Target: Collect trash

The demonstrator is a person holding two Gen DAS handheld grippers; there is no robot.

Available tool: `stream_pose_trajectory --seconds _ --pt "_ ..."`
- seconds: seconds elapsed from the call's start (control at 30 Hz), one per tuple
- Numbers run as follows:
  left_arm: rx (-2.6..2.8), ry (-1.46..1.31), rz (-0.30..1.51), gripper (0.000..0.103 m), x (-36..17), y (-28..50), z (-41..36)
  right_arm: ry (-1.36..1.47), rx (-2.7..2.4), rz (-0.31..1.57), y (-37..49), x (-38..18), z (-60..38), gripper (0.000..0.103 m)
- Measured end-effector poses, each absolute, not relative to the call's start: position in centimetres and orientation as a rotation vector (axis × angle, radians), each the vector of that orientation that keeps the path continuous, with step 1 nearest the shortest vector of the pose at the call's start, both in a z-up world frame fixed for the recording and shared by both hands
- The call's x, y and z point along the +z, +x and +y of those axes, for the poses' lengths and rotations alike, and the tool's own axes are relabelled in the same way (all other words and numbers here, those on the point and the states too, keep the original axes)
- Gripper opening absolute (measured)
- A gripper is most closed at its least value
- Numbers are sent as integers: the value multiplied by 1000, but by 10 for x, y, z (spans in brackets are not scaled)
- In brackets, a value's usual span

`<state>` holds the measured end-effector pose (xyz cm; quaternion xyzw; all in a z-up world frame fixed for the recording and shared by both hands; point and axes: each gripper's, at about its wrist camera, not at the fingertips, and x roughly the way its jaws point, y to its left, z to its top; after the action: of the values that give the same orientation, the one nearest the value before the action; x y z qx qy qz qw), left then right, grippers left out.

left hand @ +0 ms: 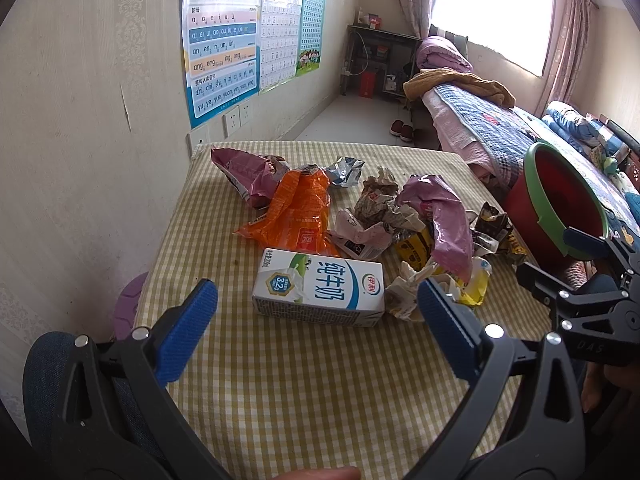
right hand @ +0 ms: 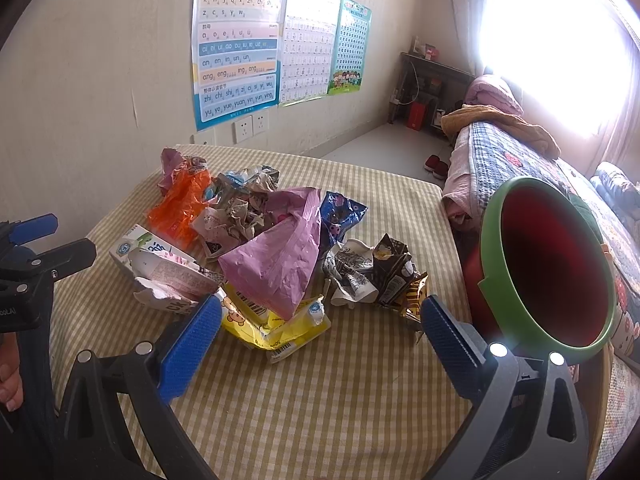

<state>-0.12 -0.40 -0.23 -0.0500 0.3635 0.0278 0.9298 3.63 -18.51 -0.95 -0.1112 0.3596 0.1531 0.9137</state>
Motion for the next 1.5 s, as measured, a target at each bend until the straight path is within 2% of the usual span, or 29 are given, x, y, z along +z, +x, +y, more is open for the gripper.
stream_pose_trajectory --seconds 1.13,1.5 --pt "59 -118 751 98 -3 -2 -2 -213 297 751 42 -11 -189 96" --pt "58 -191 822 98 -13 9 10 -186 297 820 57 -19 -194 96"
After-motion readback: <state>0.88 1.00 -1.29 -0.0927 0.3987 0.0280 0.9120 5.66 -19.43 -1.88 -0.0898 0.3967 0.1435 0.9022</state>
